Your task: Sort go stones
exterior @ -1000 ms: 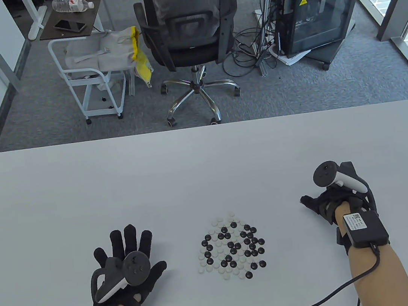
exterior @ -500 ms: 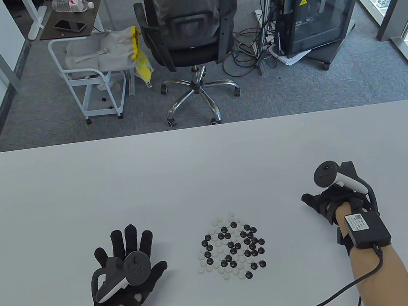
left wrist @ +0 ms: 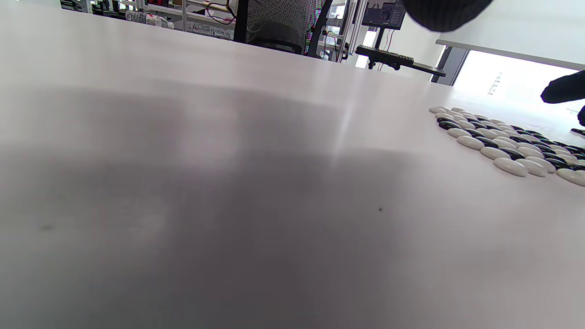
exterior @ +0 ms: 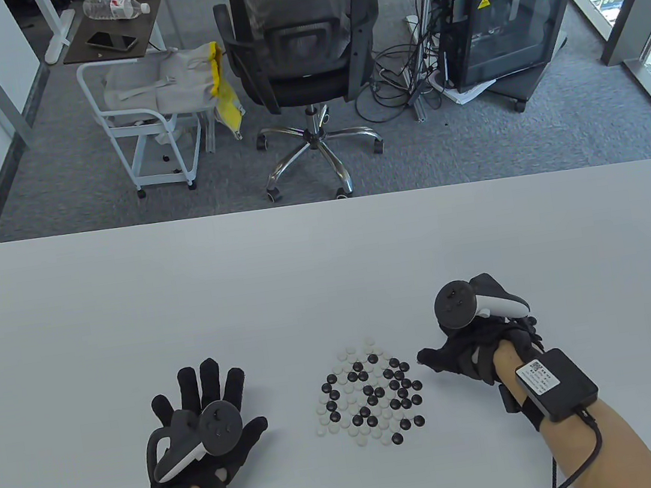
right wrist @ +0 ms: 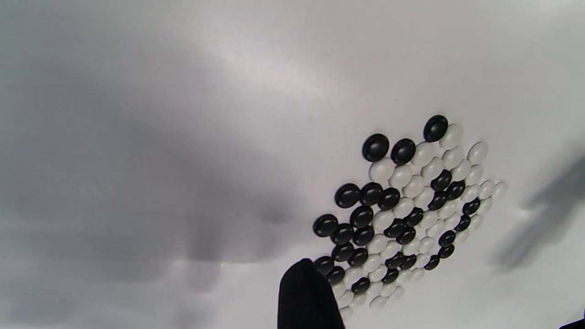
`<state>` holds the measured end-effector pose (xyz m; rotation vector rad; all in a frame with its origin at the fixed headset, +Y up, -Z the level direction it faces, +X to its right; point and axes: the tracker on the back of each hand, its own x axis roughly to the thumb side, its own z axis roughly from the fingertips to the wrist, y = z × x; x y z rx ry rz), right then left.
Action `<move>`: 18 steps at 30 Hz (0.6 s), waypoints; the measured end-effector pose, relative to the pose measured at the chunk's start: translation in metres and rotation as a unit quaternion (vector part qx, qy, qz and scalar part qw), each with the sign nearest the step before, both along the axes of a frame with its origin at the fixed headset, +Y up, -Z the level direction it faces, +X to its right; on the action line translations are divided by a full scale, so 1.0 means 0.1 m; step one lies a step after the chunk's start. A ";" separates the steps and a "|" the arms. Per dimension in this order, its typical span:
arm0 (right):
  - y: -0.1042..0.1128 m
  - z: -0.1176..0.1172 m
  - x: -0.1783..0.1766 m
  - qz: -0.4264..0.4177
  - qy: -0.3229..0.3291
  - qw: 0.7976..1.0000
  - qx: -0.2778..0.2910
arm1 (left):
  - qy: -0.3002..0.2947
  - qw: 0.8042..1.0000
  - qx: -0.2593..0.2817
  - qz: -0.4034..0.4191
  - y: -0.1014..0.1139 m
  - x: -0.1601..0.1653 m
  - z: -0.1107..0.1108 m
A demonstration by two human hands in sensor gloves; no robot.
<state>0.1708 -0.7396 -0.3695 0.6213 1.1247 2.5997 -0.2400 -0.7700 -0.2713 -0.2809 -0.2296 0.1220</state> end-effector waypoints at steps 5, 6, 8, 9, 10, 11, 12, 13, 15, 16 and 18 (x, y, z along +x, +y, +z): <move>-0.08 0.06 -0.15 -0.027 0.023 0.999 -0.018 | 0.001 1.000 0.001 0.002 0.00 0.00 0.00; -0.10 0.06 -0.17 -0.025 0.027 0.999 -0.020 | 0.001 1.000 0.001 0.002 0.00 0.00 0.00; -0.15 0.08 -0.20 -0.015 0.034 0.999 -0.022 | 0.001 1.000 0.000 0.003 0.00 -0.01 0.00; -0.16 0.08 -0.21 -0.013 0.035 0.999 -0.024 | 0.001 1.000 0.000 0.003 0.00 -0.01 0.00; -0.19 0.09 -0.21 -0.010 0.036 0.999 -0.027 | 0.002 1.000 0.000 0.004 0.00 -0.01 0.00; -0.20 0.09 -0.20 -0.007 0.035 0.999 -0.028 | 0.002 1.000 0.000 0.004 0.00 -0.01 0.00; -0.22 0.09 -0.18 0.000 0.034 0.999 -0.028 | 0.002 1.000 0.000 0.004 0.00 -0.01 0.00; -0.21 0.09 -0.15 0.000 0.032 0.999 -0.027 | 0.003 1.000 -0.001 0.004 0.00 -0.02 0.00; -0.20 0.06 -0.07 0.010 0.019 1.000 -0.021 | 0.003 1.000 -0.002 0.004 0.00 -0.02 0.00; -0.18 0.03 0.02 0.020 0.007 1.000 -0.016 | 0.003 1.000 -0.002 0.004 0.00 -0.02 0.00; -0.16 -0.03 0.20 0.031 -0.026 0.999 -0.013 | 0.003 1.000 -0.002 0.005 0.00 -0.02 0.00</move>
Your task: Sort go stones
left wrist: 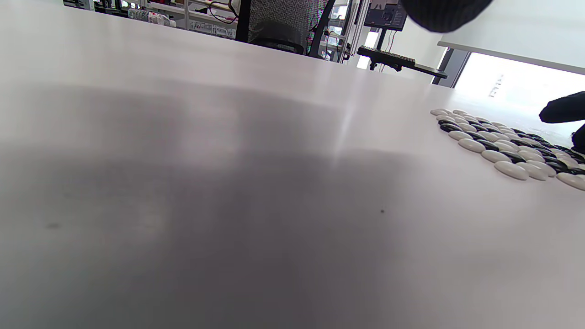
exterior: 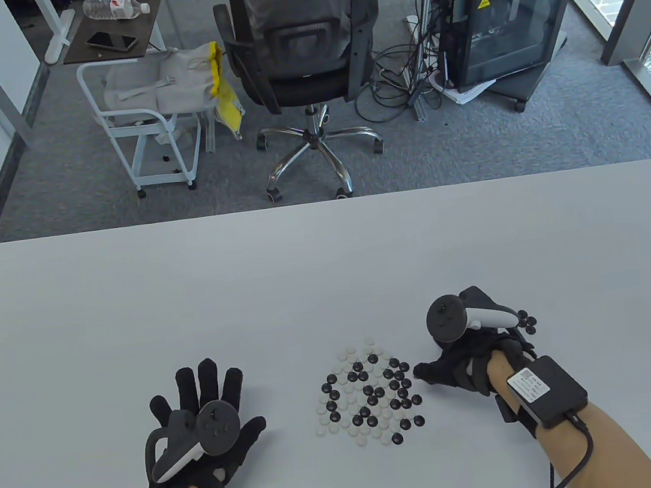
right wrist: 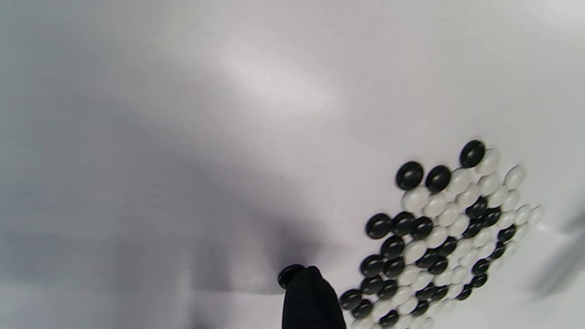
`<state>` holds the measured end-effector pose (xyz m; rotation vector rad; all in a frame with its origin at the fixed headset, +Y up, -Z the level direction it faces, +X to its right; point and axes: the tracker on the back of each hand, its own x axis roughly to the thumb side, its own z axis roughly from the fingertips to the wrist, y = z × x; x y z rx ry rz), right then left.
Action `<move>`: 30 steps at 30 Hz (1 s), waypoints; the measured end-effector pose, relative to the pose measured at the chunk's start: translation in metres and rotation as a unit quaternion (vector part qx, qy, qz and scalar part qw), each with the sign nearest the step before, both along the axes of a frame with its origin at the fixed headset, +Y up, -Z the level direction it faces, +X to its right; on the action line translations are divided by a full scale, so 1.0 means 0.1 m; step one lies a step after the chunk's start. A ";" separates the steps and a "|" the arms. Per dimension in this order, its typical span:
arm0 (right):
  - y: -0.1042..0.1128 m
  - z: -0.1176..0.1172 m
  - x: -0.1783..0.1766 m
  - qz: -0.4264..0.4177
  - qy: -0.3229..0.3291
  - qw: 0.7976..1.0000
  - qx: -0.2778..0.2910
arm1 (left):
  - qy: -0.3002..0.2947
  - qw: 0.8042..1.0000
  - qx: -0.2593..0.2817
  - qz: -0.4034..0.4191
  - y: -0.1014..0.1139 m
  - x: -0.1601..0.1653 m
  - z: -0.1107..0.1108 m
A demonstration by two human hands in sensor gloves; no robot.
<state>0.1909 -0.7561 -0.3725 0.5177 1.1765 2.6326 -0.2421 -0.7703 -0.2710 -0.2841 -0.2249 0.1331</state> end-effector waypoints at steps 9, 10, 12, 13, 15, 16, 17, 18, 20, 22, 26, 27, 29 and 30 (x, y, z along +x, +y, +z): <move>0.05 -0.10 0.91 0.053 -0.152 0.987 0.014 | 0.000 1.000 0.001 0.001 0.00 0.00 0.00; 0.05 -0.10 0.98 0.057 -0.163 0.985 0.014 | 0.000 1.000 -0.001 0.001 0.00 0.00 0.00; 0.04 -0.09 1.08 0.058 -0.180 0.982 0.014 | 0.001 1.000 -0.002 -0.001 -0.01 0.00 -0.01; 0.03 -0.08 1.12 0.059 -0.184 0.981 0.015 | 0.000 1.000 -0.002 -0.001 -0.01 0.00 -0.01; 0.02 -0.07 1.17 0.063 -0.185 0.980 0.024 | 0.000 1.000 -0.002 -0.001 0.00 0.00 -0.01; 0.01 -0.06 1.20 0.062 -0.188 0.980 0.025 | 0.000 1.000 -0.002 -0.001 -0.01 0.00 -0.01; 0.01 -0.06 1.22 0.059 -0.194 0.979 0.024 | 0.001 1.000 -0.002 -0.001 0.00 0.00 -0.01; 0.00 -0.07 1.22 0.057 -0.197 0.978 0.024 | 0.001 1.000 -0.003 -0.002 -0.01 0.00 -0.01; 0.00 -0.07 1.24 0.059 -0.200 0.978 0.026 | 0.002 1.000 -0.002 -0.002 0.00 0.00 -0.01; -0.01 -0.08 1.24 0.060 -0.201 0.977 0.028 | 0.001 1.000 -0.002 -0.003 0.00 0.00 -0.01; 0.00 -0.09 1.25 0.052 -0.210 0.976 0.028 | -0.002 1.000 -0.002 -0.006 -0.01 0.01 -0.01; 0.00 -0.09 1.24 0.053 -0.211 0.976 0.028 | -0.002 1.000 -0.002 -0.007 -0.01 0.02 -0.01; 0.05 -0.11 1.19 0.052 -0.210 0.976 0.038 | -0.002 1.000 -0.002 -0.006 -0.01 0.02 -0.01; 0.07 -0.12 1.16 0.046 -0.207 0.976 0.044 | -0.002 1.000 -0.002 -0.006 -0.01 0.02 -0.01</move>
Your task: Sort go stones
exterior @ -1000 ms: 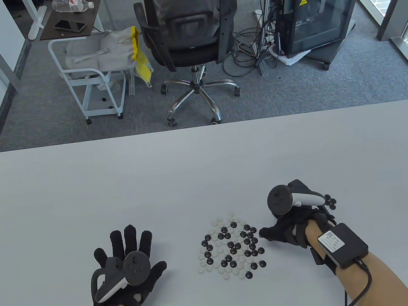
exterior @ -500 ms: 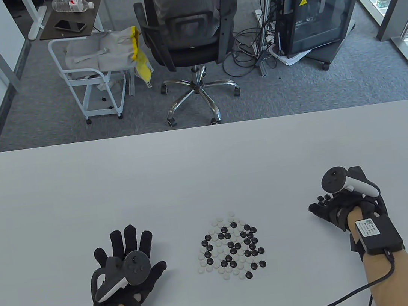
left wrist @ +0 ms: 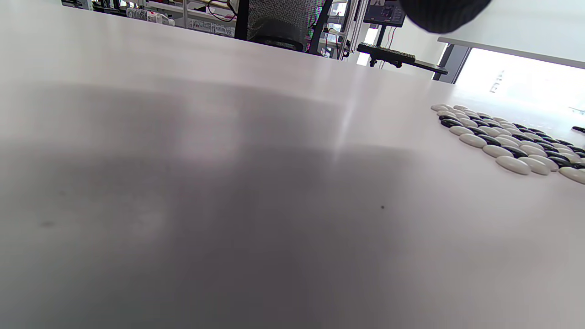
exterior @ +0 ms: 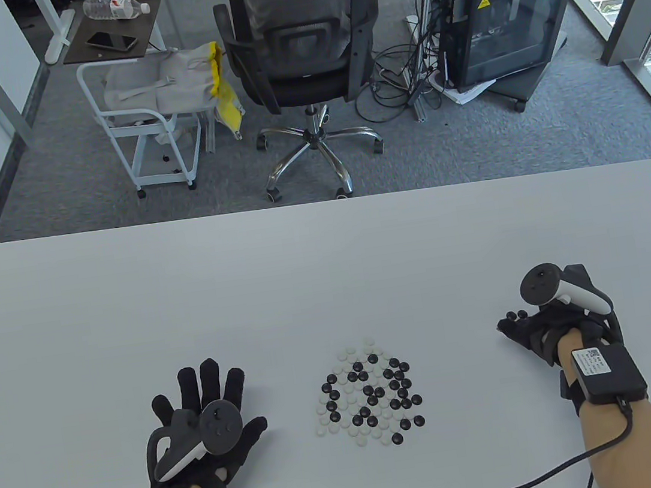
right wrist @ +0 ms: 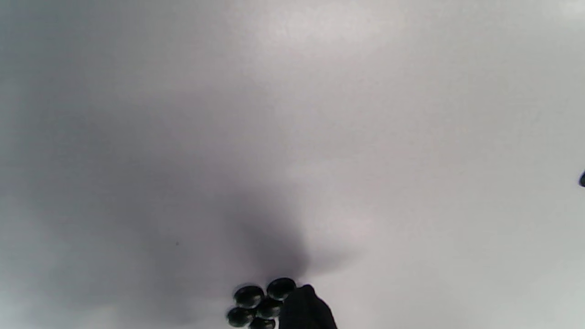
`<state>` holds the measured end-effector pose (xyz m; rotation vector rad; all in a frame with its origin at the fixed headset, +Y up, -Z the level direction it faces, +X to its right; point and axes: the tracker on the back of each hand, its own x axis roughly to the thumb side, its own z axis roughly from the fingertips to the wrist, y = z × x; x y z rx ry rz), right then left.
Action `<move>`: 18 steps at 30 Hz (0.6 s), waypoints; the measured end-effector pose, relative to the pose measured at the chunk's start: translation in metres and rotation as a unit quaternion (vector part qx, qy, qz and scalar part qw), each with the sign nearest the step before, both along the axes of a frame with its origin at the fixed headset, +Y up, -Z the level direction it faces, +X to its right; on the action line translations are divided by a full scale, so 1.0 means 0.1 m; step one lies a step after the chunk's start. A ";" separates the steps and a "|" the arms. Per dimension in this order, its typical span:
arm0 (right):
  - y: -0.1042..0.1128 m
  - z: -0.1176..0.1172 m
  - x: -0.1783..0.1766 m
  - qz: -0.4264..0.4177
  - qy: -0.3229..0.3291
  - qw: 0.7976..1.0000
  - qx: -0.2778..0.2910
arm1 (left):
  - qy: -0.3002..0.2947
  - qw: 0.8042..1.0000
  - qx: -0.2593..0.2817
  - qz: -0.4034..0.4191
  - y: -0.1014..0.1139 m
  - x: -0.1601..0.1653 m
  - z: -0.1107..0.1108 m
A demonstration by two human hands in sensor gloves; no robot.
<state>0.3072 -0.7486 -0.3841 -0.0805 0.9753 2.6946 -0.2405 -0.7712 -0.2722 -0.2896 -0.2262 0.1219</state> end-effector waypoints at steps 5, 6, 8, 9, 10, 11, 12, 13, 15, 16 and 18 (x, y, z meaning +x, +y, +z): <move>0.13 -0.05 -0.39 -0.030 0.053 0.998 0.017 | 0.003 1.000 -0.003 0.001 0.00 0.00 0.00; 0.14 -0.05 -0.49 -0.037 0.070 0.997 0.017 | 0.003 1.000 -0.003 0.001 0.00 0.00 0.00; 0.17 -0.06 -0.72 -0.055 0.104 0.993 0.016 | 0.003 1.000 -0.002 0.001 0.00 0.00 0.00; 0.17 -0.06 -0.79 -0.063 0.115 0.991 0.017 | 0.002 1.000 -0.002 0.001 0.00 0.00 0.00; 0.17 -0.05 -0.91 -0.072 0.133 0.988 0.014 | 0.002 1.000 -0.002 0.001 0.00 0.00 0.00; 0.17 -0.05 -1.03 -0.076 0.150 0.986 0.009 | 0.002 1.000 -0.002 0.000 0.00 0.00 0.00; 0.16 -0.04 -1.14 -0.075 0.166 0.983 0.004 | 0.001 1.000 -0.001 0.000 0.00 0.00 0.00; 0.15 -0.03 -1.25 -0.076 0.180 0.981 0.003 | 0.001 1.000 -0.001 0.000 0.00 0.00 0.00; 0.13 -0.02 -1.40 -0.079 0.201 0.976 -0.001 | 0.001 1.000 0.001 0.000 0.00 0.00 0.00; 0.10 -0.02 -1.48 -0.080 0.212 0.974 -0.004 | 0.001 1.000 0.001 0.001 0.00 0.00 0.00; 0.05 -0.01 -1.60 -0.078 0.227 0.971 -0.011 | 0.001 1.000 0.002 0.001 0.01 0.00 0.00</move>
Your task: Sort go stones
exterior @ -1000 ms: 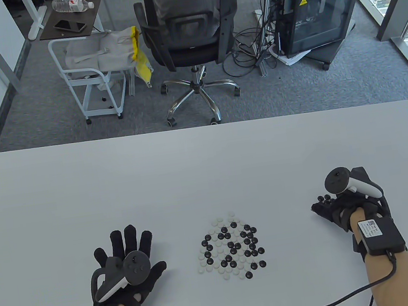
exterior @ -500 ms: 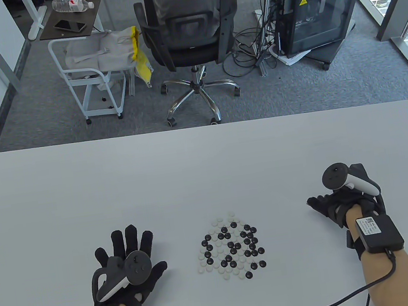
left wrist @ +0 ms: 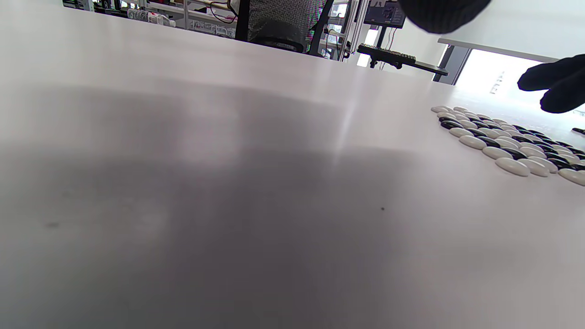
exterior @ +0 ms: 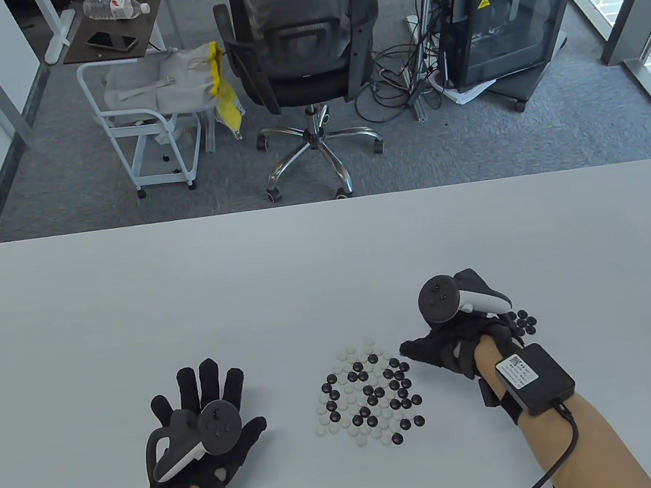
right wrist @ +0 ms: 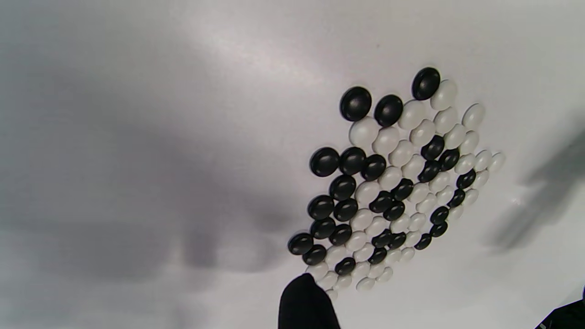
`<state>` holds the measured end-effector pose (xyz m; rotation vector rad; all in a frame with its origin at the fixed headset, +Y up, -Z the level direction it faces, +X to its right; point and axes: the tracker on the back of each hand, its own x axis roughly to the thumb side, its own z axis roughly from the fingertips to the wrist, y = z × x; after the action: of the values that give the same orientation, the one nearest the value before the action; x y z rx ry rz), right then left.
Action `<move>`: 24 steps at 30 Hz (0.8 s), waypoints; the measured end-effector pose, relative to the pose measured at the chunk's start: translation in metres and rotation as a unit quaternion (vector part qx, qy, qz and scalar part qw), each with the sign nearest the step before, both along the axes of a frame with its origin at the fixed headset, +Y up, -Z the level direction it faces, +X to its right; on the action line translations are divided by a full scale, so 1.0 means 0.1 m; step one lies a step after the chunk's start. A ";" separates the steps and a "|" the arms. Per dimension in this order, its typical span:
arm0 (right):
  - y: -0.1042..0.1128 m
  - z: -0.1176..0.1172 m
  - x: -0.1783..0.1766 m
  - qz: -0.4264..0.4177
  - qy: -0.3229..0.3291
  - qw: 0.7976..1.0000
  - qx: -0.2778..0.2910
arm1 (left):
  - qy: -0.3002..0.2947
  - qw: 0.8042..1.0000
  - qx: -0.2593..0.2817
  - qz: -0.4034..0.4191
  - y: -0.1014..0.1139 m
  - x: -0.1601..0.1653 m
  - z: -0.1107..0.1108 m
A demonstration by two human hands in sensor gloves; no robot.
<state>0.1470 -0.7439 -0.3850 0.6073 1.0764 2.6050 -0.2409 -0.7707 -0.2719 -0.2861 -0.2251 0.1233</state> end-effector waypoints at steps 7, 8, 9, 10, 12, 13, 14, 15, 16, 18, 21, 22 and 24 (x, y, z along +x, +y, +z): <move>-0.17 -0.01 -0.22 -0.002 0.023 1.000 -0.009 | 0.001 1.000 0.003 0.003 0.00 -0.01 0.00; -0.18 -0.02 -0.22 -0.001 0.021 1.000 -0.011 | 0.001 1.000 0.003 0.003 0.00 -0.01 0.00; -0.20 -0.03 -0.21 0.001 0.017 1.000 -0.014 | 0.001 1.000 0.003 0.004 0.00 -0.01 0.01; -0.20 -0.05 -0.19 0.003 0.013 1.000 -0.015 | 0.001 1.000 0.004 0.005 0.00 -0.02 0.00; -0.20 -0.08 -0.14 -0.002 -0.001 1.000 -0.016 | 0.002 1.000 0.003 0.006 0.00 -0.02 0.00; -0.20 -0.10 -0.10 0.003 -0.010 1.000 -0.016 | 0.003 1.000 0.003 0.006 0.00 -0.02 0.01; -0.19 -0.13 -0.04 0.012 -0.023 1.000 -0.014 | 0.003 1.000 0.002 0.006 0.00 -0.03 0.01; -0.18 -0.15 0.01 0.018 -0.033 0.999 -0.011 | 0.003 1.000 0.002 0.005 0.00 -0.03 0.01; -0.18 -0.19 0.08 0.024 -0.049 0.998 -0.007 | 0.003 1.000 0.002 0.005 0.00 -0.03 0.01; -0.16 -0.26 0.24 0.034 -0.081 0.996 -0.006 | 0.003 1.000 0.002 0.006 0.00 -0.03 0.01; -0.16 -0.35 0.51 0.044 -0.145 0.988 -0.002 | 0.002 1.000 0.002 0.004 0.00 -0.03 0.01; -0.16 -0.37 0.62 0.051 -0.166 0.985 0.002 | 0.002 1.000 0.002 0.004 0.00 -0.03 0.01; -0.15 -0.40 0.79 0.069 -0.195 0.978 0.011 | 0.001 1.000 0.001 0.003 0.00 -0.02 0.01</move>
<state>0.2255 -0.7589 -0.4253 0.0154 0.9908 2.6954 -0.2433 -0.7707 -0.2713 -0.2829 -0.2236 0.1289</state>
